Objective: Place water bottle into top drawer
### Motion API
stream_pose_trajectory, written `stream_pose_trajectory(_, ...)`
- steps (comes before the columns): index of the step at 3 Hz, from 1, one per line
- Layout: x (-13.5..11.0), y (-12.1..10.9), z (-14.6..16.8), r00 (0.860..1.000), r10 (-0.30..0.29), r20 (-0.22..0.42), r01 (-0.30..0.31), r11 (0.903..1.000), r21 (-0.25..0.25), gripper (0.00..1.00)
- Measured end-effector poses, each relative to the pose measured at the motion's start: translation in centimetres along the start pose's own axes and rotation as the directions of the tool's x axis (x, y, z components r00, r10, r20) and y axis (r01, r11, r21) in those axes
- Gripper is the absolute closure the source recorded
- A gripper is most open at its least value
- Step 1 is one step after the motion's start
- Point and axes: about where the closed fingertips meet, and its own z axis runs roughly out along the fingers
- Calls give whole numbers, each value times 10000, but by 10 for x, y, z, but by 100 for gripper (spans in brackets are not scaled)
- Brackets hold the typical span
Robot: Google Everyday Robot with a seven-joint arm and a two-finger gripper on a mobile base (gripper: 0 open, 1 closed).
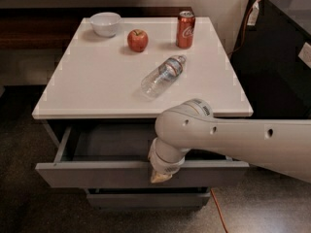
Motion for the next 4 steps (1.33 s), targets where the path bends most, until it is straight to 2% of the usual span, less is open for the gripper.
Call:
stream_pose_trajectory(2, 1, 0, 0, 10000, -1, 0, 1, 10000, 0, 100)
stream_pose_trajectory(3, 1, 0, 0, 10000, -1, 0, 1, 10000, 0, 84)
stream_pose_trajectory(4, 1, 0, 0, 10000, -1, 1, 1, 10000, 0, 59)
